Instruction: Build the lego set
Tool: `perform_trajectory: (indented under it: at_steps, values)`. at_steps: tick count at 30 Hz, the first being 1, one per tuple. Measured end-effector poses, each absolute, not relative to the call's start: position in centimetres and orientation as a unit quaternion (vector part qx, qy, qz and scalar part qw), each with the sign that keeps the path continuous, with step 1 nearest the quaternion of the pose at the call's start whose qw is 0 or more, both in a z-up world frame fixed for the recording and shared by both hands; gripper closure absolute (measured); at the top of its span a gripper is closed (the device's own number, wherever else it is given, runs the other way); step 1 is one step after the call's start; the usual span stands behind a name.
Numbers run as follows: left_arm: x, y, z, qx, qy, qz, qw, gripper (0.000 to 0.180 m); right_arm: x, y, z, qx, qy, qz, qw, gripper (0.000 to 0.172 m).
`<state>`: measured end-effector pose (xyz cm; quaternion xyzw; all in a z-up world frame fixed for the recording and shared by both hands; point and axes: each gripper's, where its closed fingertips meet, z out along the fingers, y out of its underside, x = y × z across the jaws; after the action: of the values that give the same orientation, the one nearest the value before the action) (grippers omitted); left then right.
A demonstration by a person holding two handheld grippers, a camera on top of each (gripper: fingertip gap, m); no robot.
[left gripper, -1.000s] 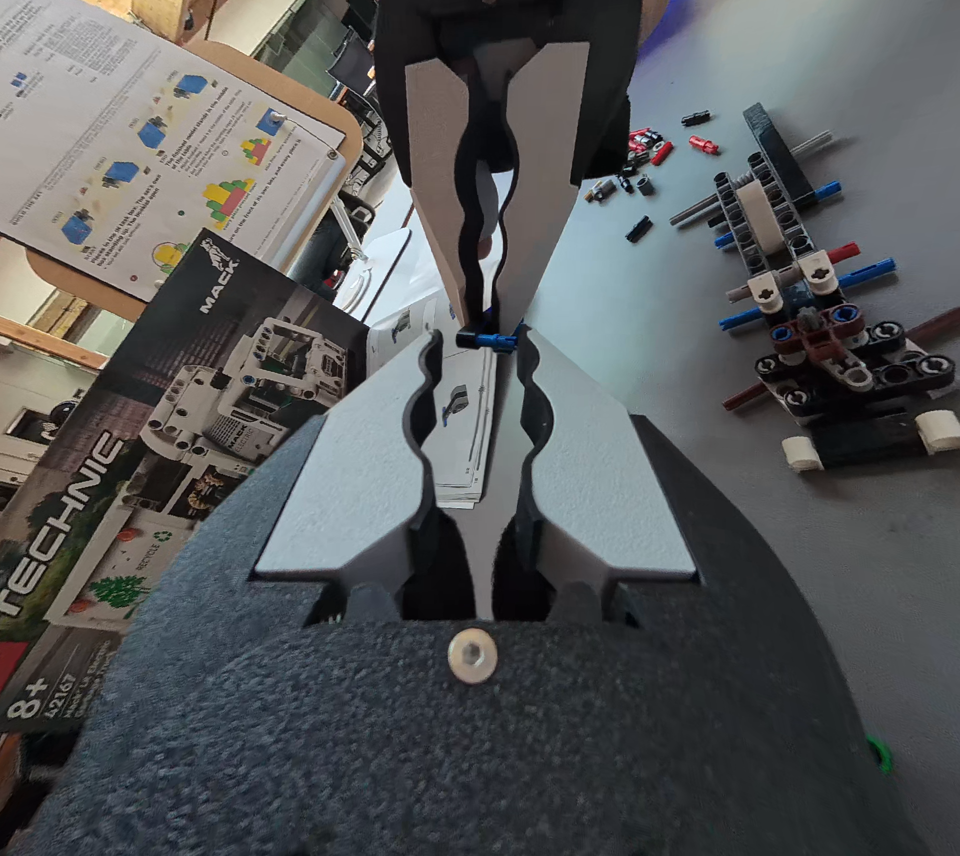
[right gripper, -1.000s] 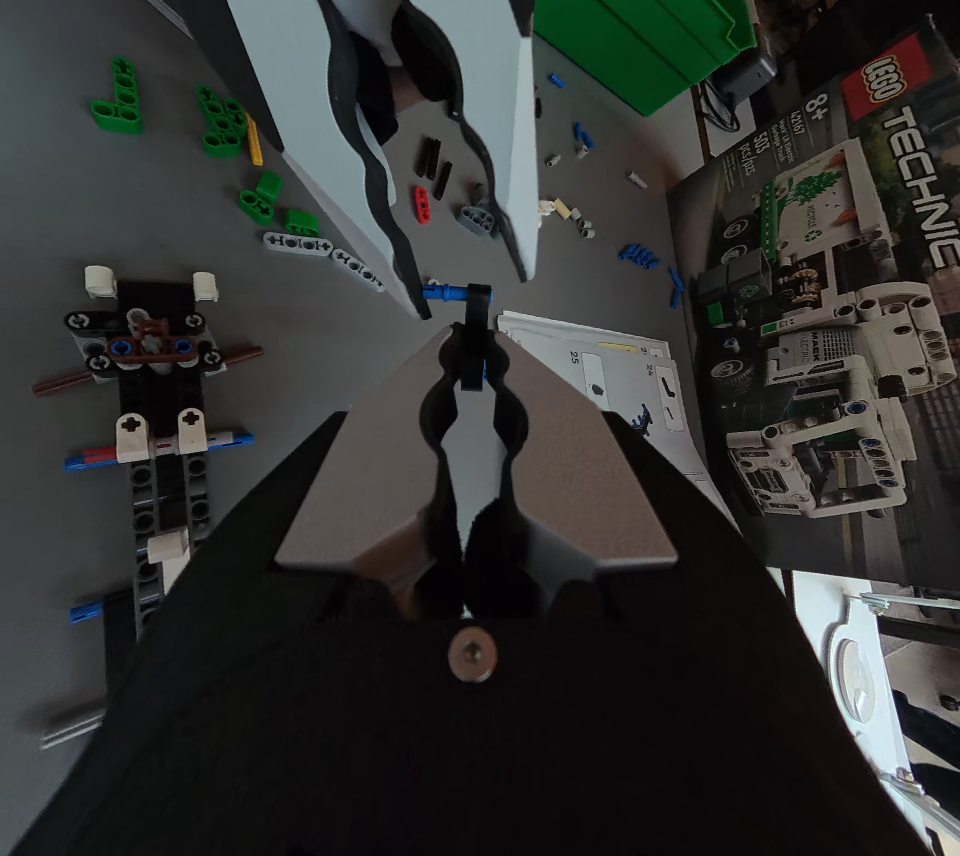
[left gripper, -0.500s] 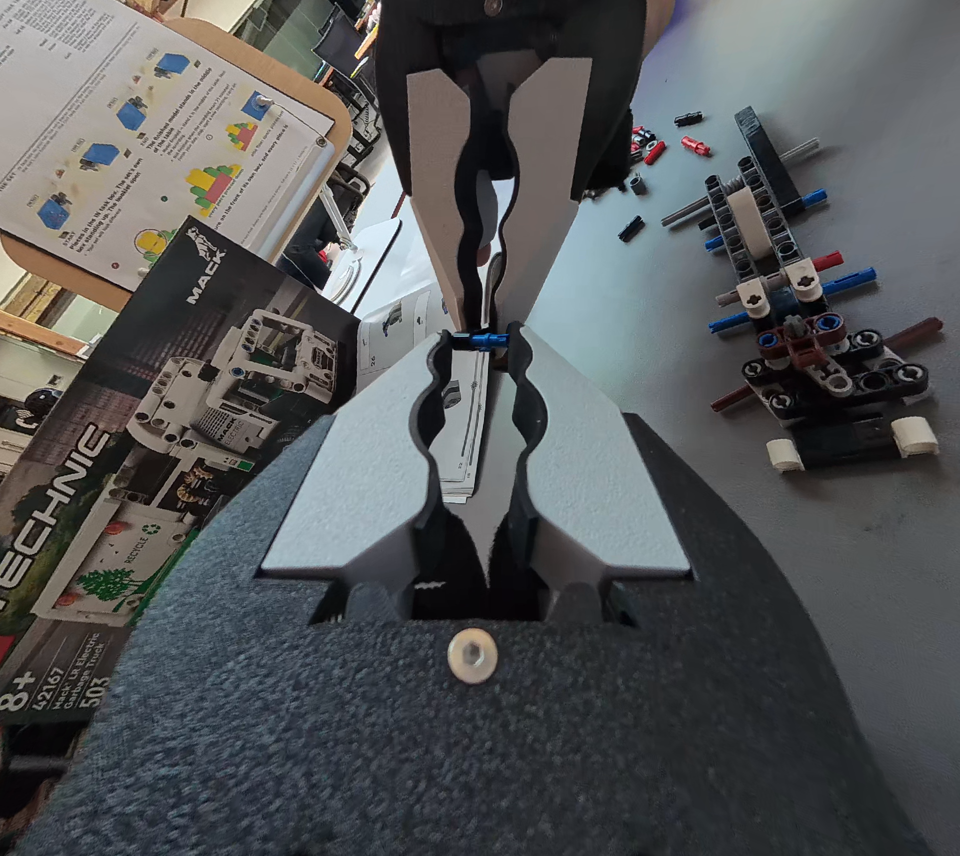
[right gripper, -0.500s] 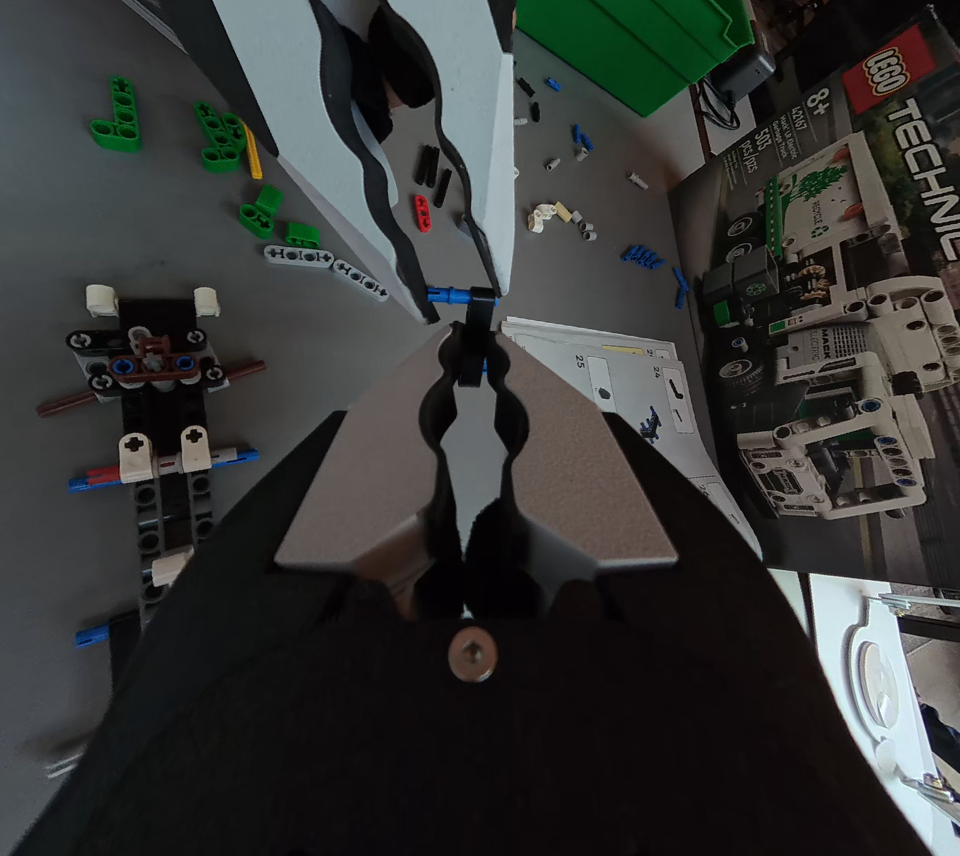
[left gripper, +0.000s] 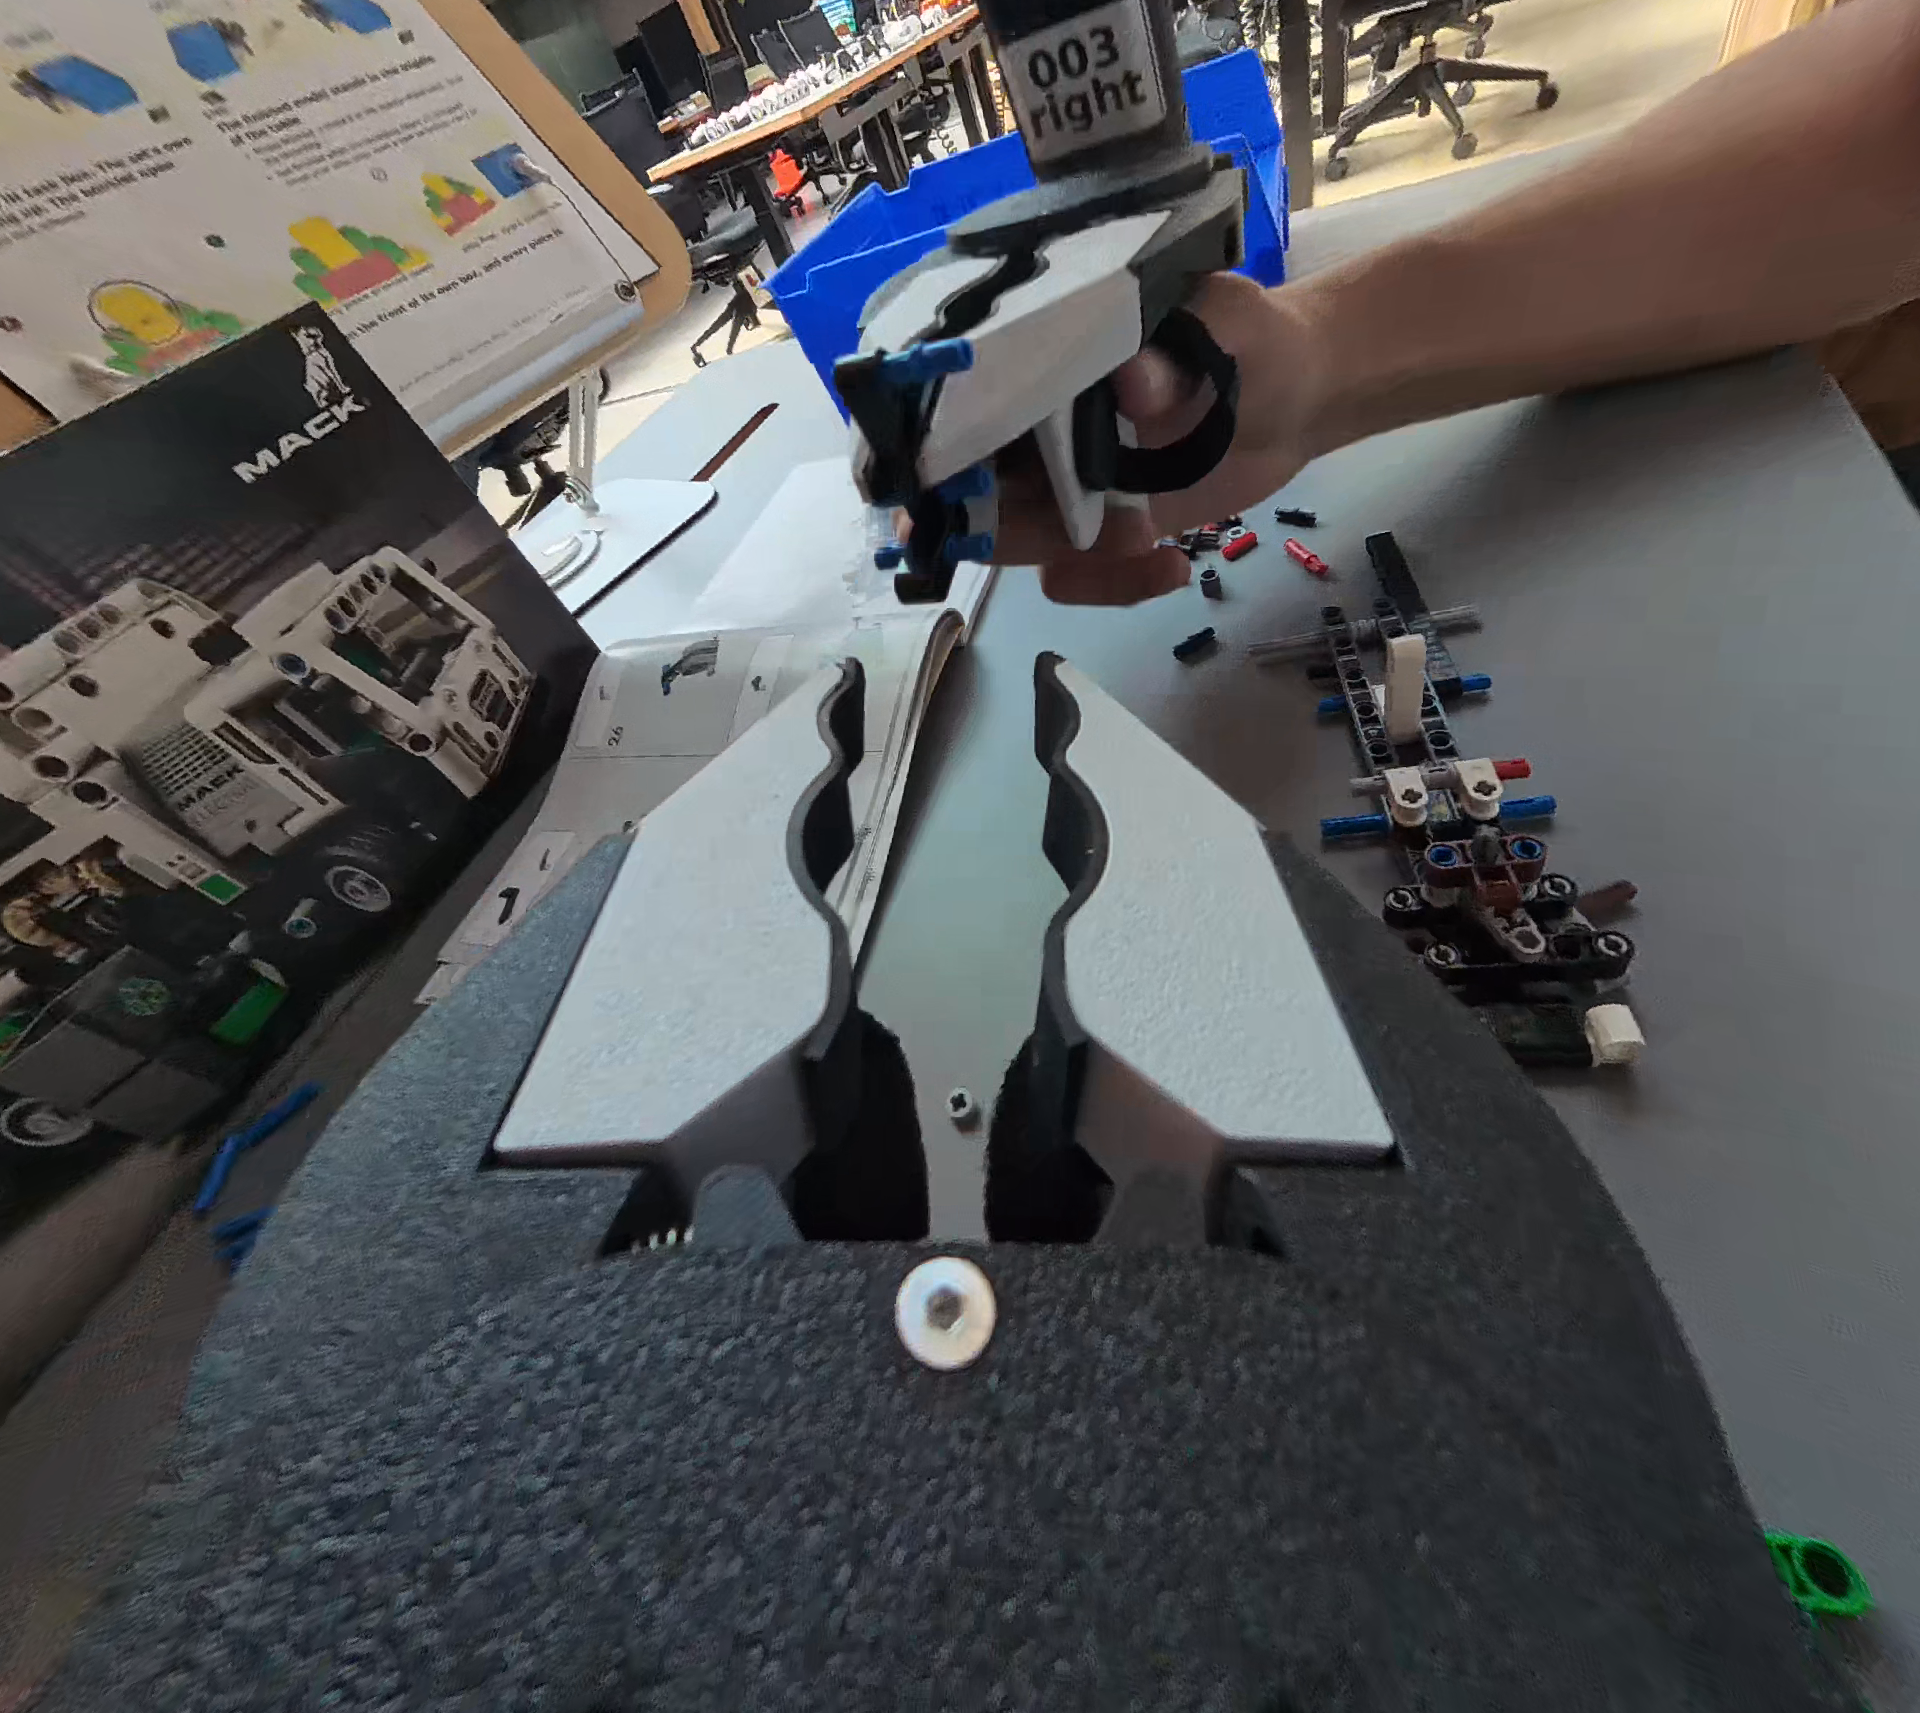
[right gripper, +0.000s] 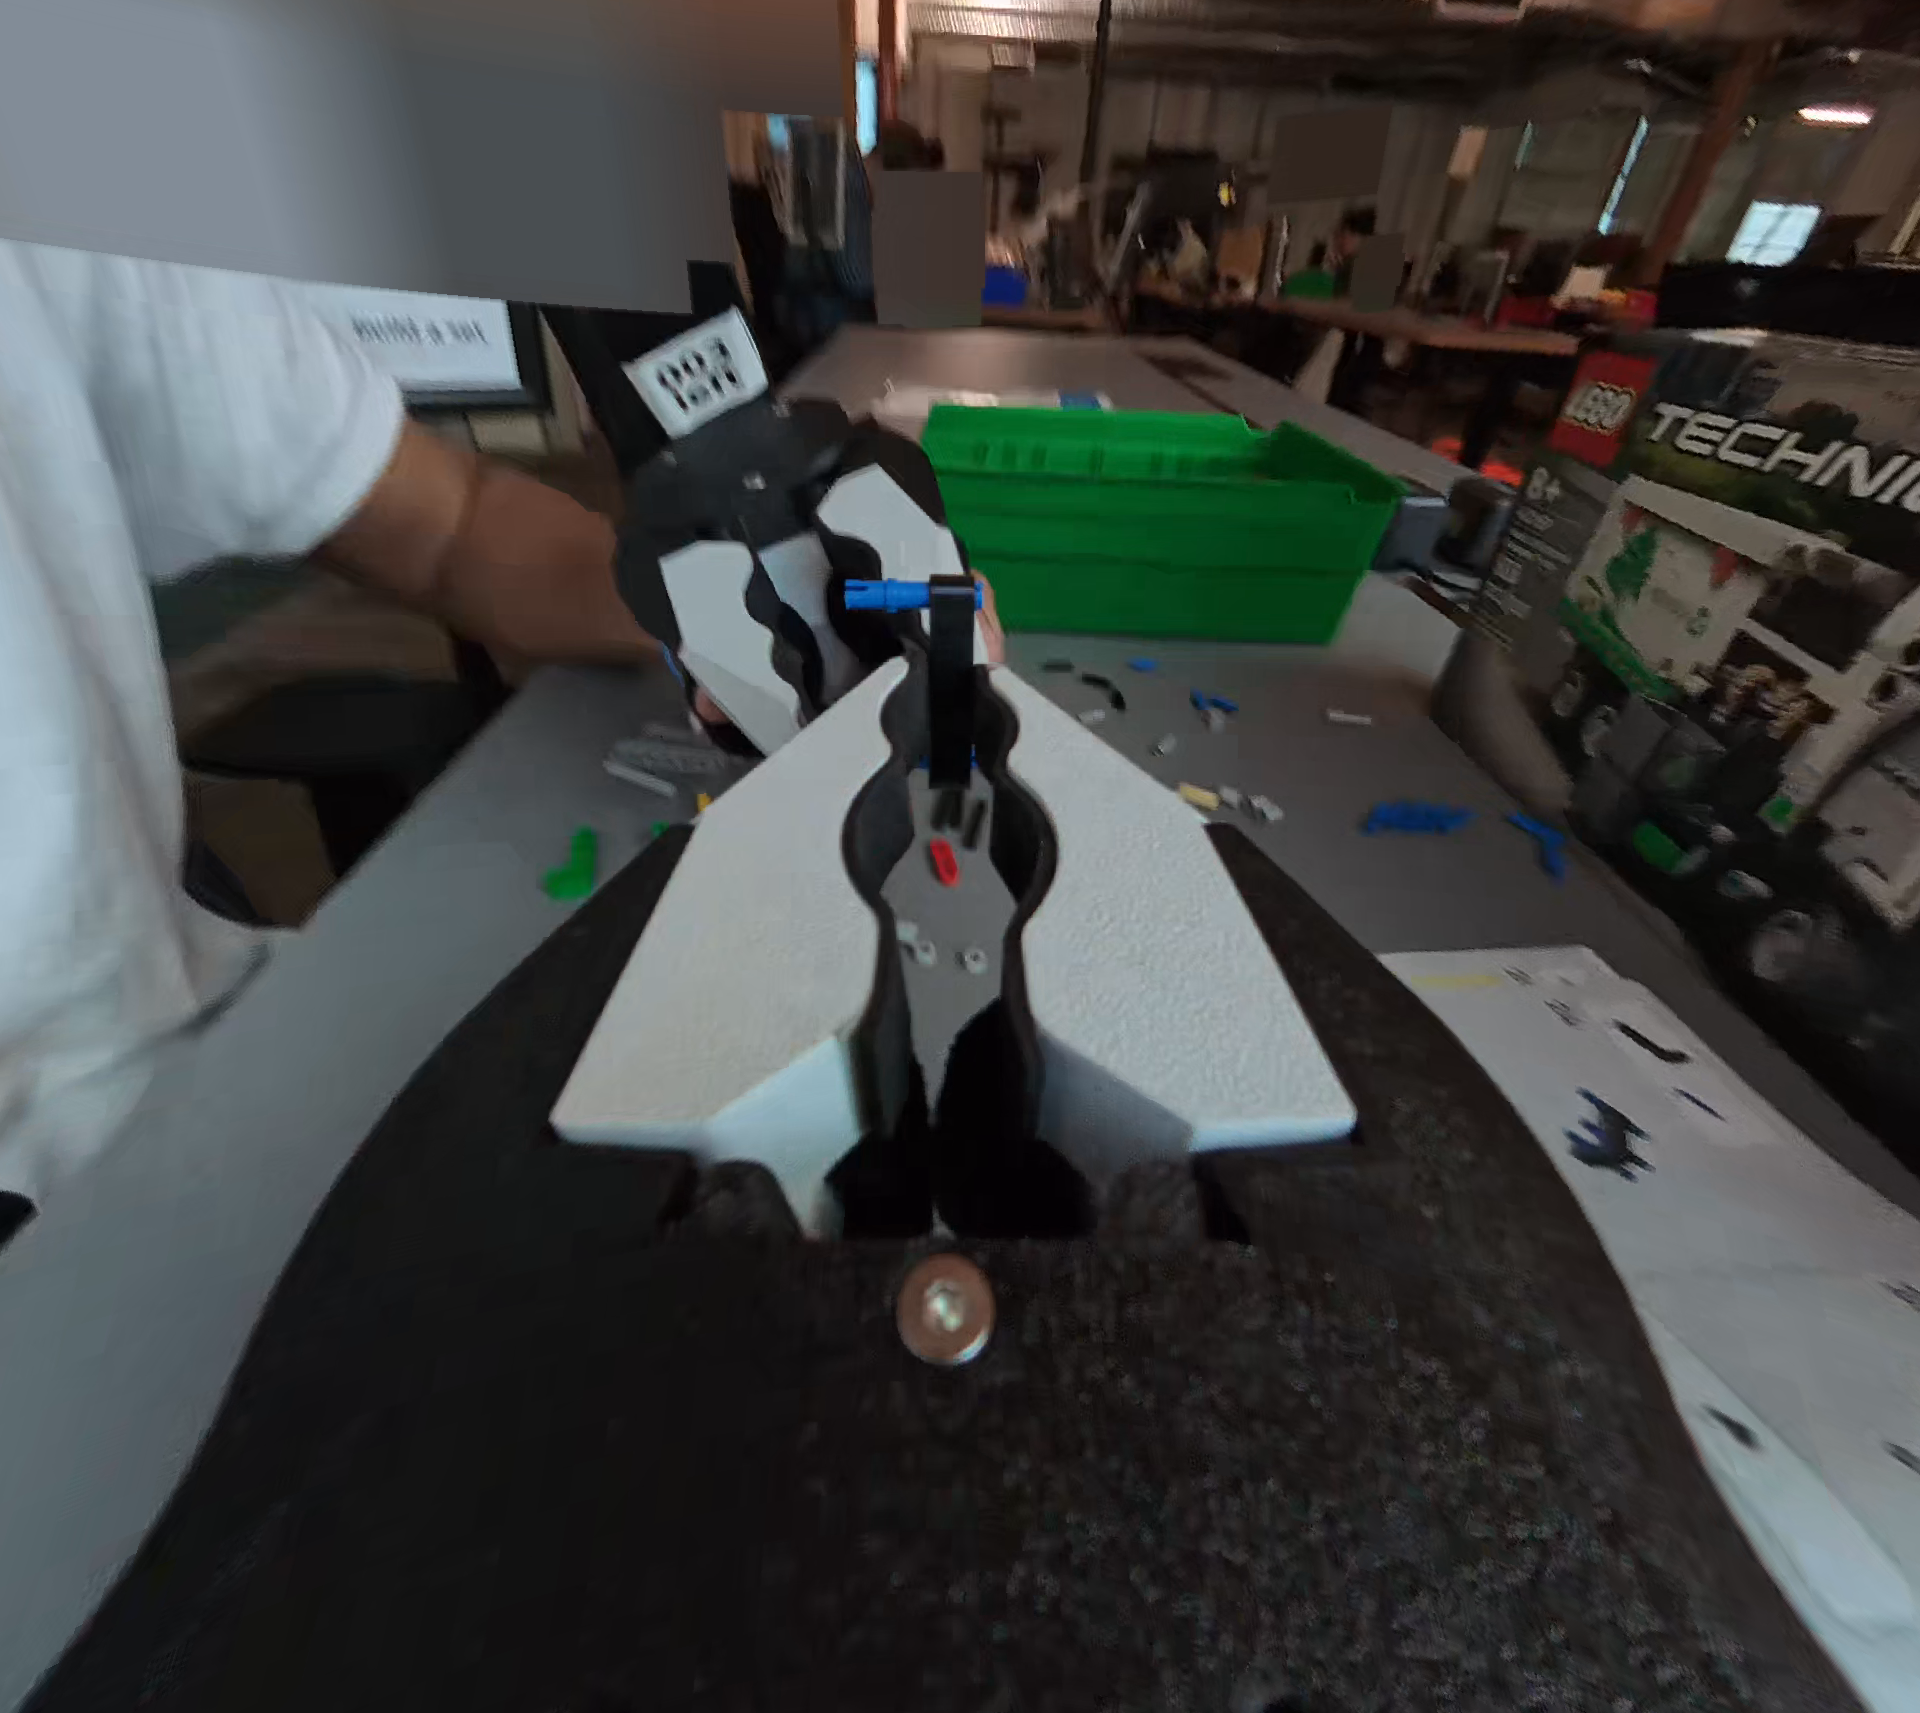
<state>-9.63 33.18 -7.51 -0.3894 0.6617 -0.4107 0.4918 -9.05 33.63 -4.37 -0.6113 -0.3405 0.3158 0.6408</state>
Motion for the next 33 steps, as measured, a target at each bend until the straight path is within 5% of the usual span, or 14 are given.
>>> perform_trajectory:
  at_steps: [17, 25, 33]
  values:
    - [-10.3, 32.5, -6.3, -0.393, 0.655, -0.463, 0.45, 0.159, -11.4, 33.0, -4.1, -0.575, -0.348, 0.372, 0.64, 0.165]
    - [-10.0, 33.4, -7.6, -0.401, 0.67, -0.424, 0.459, 0.16, -10.5, 32.9, -4.8, -0.613, -0.368, 0.361, 0.599, 0.13]
    - [-9.7, 33.5, -8.1, -0.385, 0.68, -0.38, 0.495, 0.159, -11.5, 32.5, -4.9, -0.612, -0.34, 0.431, 0.569, 0.134]
